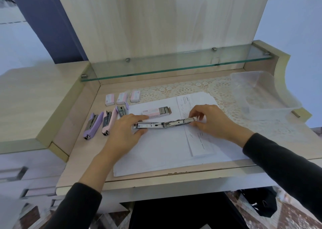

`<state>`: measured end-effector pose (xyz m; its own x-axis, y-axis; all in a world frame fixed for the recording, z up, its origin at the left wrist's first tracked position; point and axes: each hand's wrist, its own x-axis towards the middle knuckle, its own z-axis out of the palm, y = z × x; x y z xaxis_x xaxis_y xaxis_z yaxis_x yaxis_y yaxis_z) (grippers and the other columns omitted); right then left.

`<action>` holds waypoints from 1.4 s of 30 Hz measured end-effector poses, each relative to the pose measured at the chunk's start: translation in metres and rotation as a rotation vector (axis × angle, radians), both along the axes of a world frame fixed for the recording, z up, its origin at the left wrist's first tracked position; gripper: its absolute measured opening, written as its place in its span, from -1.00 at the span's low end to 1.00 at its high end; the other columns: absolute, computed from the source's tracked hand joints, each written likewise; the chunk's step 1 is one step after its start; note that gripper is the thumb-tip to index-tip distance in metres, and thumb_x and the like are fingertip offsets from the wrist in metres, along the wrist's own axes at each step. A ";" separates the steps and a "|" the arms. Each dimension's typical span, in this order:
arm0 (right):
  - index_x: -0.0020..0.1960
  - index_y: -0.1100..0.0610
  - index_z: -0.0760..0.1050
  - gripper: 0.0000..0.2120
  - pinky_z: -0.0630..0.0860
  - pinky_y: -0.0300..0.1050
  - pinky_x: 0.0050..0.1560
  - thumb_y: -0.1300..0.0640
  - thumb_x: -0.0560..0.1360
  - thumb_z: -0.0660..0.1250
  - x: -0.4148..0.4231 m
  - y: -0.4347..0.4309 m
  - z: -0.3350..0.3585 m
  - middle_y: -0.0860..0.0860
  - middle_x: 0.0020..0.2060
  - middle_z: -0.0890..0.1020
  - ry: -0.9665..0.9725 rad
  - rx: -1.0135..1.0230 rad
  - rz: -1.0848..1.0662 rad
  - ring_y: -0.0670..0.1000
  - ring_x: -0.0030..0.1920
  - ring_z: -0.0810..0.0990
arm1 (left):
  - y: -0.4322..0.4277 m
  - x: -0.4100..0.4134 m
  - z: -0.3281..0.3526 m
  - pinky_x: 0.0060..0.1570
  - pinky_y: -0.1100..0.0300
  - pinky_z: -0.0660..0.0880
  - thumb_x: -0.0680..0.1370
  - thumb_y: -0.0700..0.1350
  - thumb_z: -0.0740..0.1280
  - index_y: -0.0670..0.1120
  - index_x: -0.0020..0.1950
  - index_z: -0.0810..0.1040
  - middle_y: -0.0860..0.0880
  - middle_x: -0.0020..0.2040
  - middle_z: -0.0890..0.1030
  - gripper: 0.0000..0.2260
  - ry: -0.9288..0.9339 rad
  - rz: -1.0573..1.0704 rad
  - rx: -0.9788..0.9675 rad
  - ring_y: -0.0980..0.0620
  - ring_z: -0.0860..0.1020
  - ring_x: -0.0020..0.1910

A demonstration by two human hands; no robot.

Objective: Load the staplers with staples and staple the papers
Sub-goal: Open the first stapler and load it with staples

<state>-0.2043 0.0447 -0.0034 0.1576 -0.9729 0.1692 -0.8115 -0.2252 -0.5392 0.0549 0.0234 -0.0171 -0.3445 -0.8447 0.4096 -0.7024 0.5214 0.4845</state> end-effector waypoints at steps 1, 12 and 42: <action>-0.10 0.14 0.54 -0.91 0.35 -0.34 -0.23 0.21 0.40 0.40 0.001 0.001 0.002 -0.03 -0.26 0.56 -0.064 -0.001 -0.003 -0.07 -0.27 0.46 | 0.002 -0.002 0.004 -0.11 0.45 0.39 0.42 -0.24 0.43 0.00 0.08 0.59 0.08 -0.08 0.59 -0.73 0.110 0.014 0.090 0.09 0.51 -0.16; -0.12 0.26 0.58 -0.83 0.58 -0.28 -0.26 0.32 0.30 0.47 0.032 0.004 0.028 0.07 -0.34 0.62 -0.727 0.124 0.016 -0.10 -0.42 0.58 | 0.015 -0.044 0.010 -0.22 0.43 0.48 0.39 -0.27 0.45 -0.07 0.01 0.53 -0.01 -0.10 0.62 -0.75 0.626 0.023 0.352 0.21 0.59 -0.16; -0.09 0.07 0.63 -0.87 0.43 -0.47 -0.23 0.07 0.40 0.41 0.002 -0.018 0.042 -0.14 -0.23 0.61 -0.098 0.274 0.012 -0.30 -0.40 0.51 | -0.039 -0.010 0.018 -0.15 0.34 0.35 0.45 -0.10 0.41 -0.03 0.03 0.61 0.10 -0.03 0.55 -0.83 0.022 0.126 0.237 0.20 0.49 -0.17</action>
<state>-0.2022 0.0266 0.0386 0.1652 -0.9826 -0.0850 -0.7504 -0.0693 -0.6573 0.0445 -0.0157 0.0008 -0.2239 -0.9535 0.2019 -0.7425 0.3011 0.5984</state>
